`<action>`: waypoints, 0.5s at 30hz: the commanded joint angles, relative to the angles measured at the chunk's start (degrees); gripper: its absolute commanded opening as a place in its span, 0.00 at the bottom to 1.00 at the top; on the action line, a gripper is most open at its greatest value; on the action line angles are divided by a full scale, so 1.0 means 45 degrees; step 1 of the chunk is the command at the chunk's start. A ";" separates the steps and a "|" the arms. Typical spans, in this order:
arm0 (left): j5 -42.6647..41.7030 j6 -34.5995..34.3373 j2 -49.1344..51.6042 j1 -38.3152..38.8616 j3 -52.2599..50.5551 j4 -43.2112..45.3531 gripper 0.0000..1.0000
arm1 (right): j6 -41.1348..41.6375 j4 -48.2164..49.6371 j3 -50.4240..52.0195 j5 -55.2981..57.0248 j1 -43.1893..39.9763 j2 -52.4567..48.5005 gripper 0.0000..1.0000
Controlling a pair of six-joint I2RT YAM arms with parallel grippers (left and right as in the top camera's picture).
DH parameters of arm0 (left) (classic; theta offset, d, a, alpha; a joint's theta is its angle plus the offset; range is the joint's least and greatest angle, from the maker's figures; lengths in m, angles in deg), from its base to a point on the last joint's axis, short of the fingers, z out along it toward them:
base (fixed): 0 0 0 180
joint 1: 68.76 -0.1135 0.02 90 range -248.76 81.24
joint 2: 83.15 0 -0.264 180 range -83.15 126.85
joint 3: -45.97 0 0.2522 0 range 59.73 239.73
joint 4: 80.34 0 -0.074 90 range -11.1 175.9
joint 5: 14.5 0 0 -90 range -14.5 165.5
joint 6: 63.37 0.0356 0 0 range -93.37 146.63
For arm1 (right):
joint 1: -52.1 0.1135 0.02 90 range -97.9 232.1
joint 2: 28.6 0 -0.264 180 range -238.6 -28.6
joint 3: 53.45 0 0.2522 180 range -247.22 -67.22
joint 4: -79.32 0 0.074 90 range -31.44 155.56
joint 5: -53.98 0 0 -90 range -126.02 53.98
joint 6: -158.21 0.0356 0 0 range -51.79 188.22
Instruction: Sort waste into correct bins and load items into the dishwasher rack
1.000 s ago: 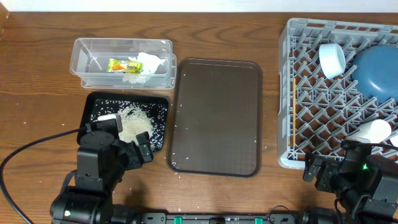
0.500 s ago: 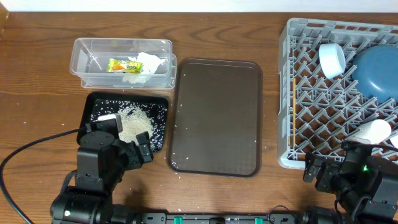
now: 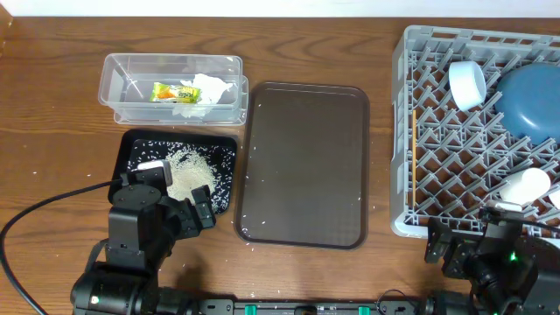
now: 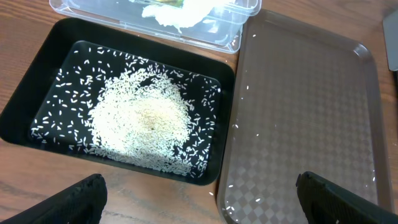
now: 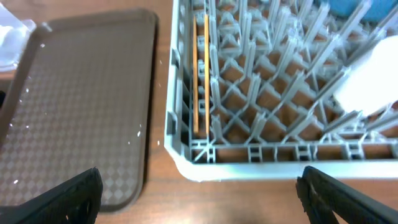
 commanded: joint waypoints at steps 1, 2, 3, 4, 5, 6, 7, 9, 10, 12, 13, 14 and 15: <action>0.0068 -0.0126 0.0049 0.0039 -0.0097 0.0039 1.00 | -0.0248 0.0185 0.0243 0.0733 0.0442 0.0554 0.99; 0.0068 -0.0126 0.0049 0.0039 -0.0097 0.0039 1.00 | -0.0262 0.0457 0.0379 0.0738 0.0559 0.0733 0.99; 0.0068 -0.0126 0.0049 0.0039 -0.0097 0.0039 1.00 | -0.0267 0.0947 0.0602 0.0738 0.0690 0.0967 0.99; 0.0068 -0.0126 0.0049 0.0039 -0.0097 0.0039 1.00 | -0.0379 0.1491 0.0894 0.0743 0.0801 0.1214 0.99; 0.0068 -0.0126 0.0049 0.0039 -0.0097 0.0039 1.00 | -0.0559 0.2147 0.1282 0.0738 0.0908 0.1481 0.99; 0.0073 -0.0126 0.0049 0.0039 -0.0097 0.0039 1.00 | -0.0665 0.2759 0.1681 0.0743 0.0996 0.1719 0.99; 0.0068 -0.0126 0.0049 0.0039 -0.0097 0.0039 1.00 | -0.0845 0.3497 0.2220 0.0738 0.1083 0.2001 0.99; 0.0068 -0.0126 0.0049 0.0039 -0.0097 0.0039 1.00 | -0.1059 0.4935 0.3317 0.0738 0.1248 0.2526 0.99; 0.0073 -0.0126 0.0049 0.0039 -0.0097 0.0039 1.00 | -0.1093 0.5804 0.4007 0.0743 0.1331 0.2832 0.99; 0.0073 -0.0126 0.0049 0.0039 -0.0097 0.0039 1.00 | -0.1112 0.7286 0.5124 0.0743 0.1433 0.3303 0.99; 0.0068 -0.0126 0.0049 0.0039 -0.0097 0.0039 1.00 | -0.1132 0.8126 0.5712 0.0748 0.1462 0.3541 0.99; 0.0068 -0.0126 0.0049 0.0039 -0.0097 0.0039 1.00 | -0.1141 0.8995 0.6300 0.0753 0.1486 0.3779 0.99; 0.0068 -0.0126 0.0049 0.0039 -0.0097 0.0039 1.00 | -0.1248 0.9734 0.6805 0.0763 0.1491 0.3973 0.99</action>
